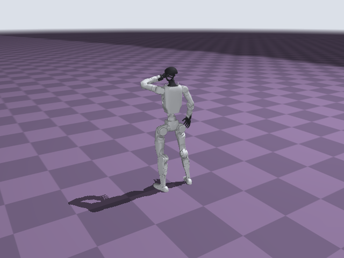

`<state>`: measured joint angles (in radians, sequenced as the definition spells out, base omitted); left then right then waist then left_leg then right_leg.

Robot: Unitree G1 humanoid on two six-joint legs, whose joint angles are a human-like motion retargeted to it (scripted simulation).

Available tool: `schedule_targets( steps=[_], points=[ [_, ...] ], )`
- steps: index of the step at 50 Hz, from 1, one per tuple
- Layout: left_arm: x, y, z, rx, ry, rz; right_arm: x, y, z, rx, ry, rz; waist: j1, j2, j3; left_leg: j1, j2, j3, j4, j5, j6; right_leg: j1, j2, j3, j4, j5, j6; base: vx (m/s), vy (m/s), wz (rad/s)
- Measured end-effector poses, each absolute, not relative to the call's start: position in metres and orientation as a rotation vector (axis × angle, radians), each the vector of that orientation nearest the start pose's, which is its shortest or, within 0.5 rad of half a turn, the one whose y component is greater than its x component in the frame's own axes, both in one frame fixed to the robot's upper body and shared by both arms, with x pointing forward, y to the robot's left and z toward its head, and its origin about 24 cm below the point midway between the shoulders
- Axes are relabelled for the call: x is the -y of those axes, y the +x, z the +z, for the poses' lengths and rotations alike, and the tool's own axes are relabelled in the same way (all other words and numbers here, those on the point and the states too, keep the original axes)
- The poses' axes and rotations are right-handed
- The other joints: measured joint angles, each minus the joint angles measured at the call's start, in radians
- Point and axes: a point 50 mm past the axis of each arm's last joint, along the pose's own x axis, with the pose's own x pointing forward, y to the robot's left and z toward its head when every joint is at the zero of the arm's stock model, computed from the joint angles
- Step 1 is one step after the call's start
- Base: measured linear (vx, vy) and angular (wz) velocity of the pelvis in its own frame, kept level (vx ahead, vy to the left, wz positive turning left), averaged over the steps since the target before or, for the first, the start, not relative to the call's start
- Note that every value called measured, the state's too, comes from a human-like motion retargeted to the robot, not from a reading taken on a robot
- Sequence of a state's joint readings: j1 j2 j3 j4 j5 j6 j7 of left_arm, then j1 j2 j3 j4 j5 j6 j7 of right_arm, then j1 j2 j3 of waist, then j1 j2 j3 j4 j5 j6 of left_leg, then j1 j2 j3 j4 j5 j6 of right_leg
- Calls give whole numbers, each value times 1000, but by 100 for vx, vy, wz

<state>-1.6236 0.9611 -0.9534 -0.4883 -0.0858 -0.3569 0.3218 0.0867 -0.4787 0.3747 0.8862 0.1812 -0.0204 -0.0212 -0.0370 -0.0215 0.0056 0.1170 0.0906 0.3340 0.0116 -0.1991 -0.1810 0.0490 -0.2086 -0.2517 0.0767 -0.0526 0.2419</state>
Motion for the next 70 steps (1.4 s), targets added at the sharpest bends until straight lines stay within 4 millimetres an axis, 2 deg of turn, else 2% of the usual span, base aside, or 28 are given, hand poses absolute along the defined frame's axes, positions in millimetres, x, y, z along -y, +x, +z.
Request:
schedule_targets(
  steps=[5, 12, 15, 18, 23, 26, 29, 35, 39, 42, 48, 51, 62, 65, 70],
  points=[
    [-30, 154, 360, 1808, 900, -865, 273, 117, -124, -994, -432, 9, -2, 12, -5, 1, 2, 4, 0, -1, 0, -2, 2, 2, 0, 0, 3, 0, 0, 0],
    [3, 146, 365, 1886, 901, -939, 269, 103, -134, -1073, -434, 58, -13, 10, -15, -6, 0, -23, 0, 1, -2, 10, -2, -25, 0, -9, -1, 1, 0, 15],
    [11, 142, 367, 1914, 894, -956, 267, 101, -136, -1091, -441, 86, -17, 8, -16, -7, 0, -27, 1, 1, -2, 11, -2, -28, 0, -10, -3, 0, 0, 0],
    [5, 142, 366, 1903, 892, -953, 267, 104, -135, -1083, -446, 86, -19, 12, -17, -6, 1, -18, 0, 0, -1, 7, -1, -19, 0, -10, -4, 0, 0, -6],
    [-22, 147, 362, 1833, 875, -918, 273, 112, -129, -1036, -440, 30, -19, 24, -16, 0, 4, 5, -1, -3, -1, -4, 4, 3, 2, -6, 0, 1, -1, -23],
    [-31, 148, 360, 1806, 860, -900, 277, 112, -126, -1020, -429, -9, -20, 33, -16, 1, 6, 12, -1, -4, -2, -7, 7, 9, 2, -5, 2, 0, 0, 0],
    [-28, 148, 361, 1814, 848, -899, 280, 108, -126, -1030, -420, -33, -26, 41, -18, 0, 7, 7, -1, -4, -4, -5, 7, 4, 3, -7, 2, 0, 0, 0],
    [0, 140, 367, 1897, 826, -939, 279, 98, -132, -1084, -418, -12, -44, 42, -22, -6, 5, -19, 0, 0, -6, 7, 3, -23, 2, -12, -2, 0, 0, 22],
    [9, 136, 371, 1933, 813, -950, 277, 98, -133, -1095, -425, 15, -55, 42, -22, -8, 4, -23, 1, 1, -6, 9, 1, -27, 1, -13, -4, 0, 0, 0],
    [4, 137, 372, 1920, 809, -945, 277, 102, -132, -1083, -429, 14, -59, 47, -21, -6, 5, -15, 0, 1, -6, 4, 3, -18, 1, -11, -4, 0, 0, -7],
    [-21, 145, 364, 1823, 812, -936, 280, 110, -127, -1038, -423, -20, -56, 58, -21, -1, 7, 10, -1, -2, -4, -8, 7, 6, 2, -7, 0, 0, -1, -18],
    [-25, 147, 360, 1798, 819, -945, 280, 109, -126, -1033, -418, -28, -55, 63, -22, 0, 8, 12, -1, -2, -4, -8, 8, 8, 3, -7, 2, 0, 0, 0],
    [12, 132, 367, 1935, 809, -990, 273, 97, -134, -1094, -425, 34, -58, 52, -26, -5, 5, -20, 1, 1, -6, 10, 2, -24, 2, -15, -4, 0, 0, 9],
    [6, 133, 368, 1934, 815, -966, 273, 102, -133, -1084, -433, 37, -56, 51, -25, -3, 5, -14, 1, 0, -4, 7, 3, -17, 2, -14, -6, 0, 0, 0],
    [-21, 144, 366, 1851, 831, -903, 276, 112, -127, -1029, -432, 2, -46, 55, -22, 2, 7, 9, -1, -3, -3, -4, 7, 6, 3, -9, -2, 0, 0, -22]
  ],
)
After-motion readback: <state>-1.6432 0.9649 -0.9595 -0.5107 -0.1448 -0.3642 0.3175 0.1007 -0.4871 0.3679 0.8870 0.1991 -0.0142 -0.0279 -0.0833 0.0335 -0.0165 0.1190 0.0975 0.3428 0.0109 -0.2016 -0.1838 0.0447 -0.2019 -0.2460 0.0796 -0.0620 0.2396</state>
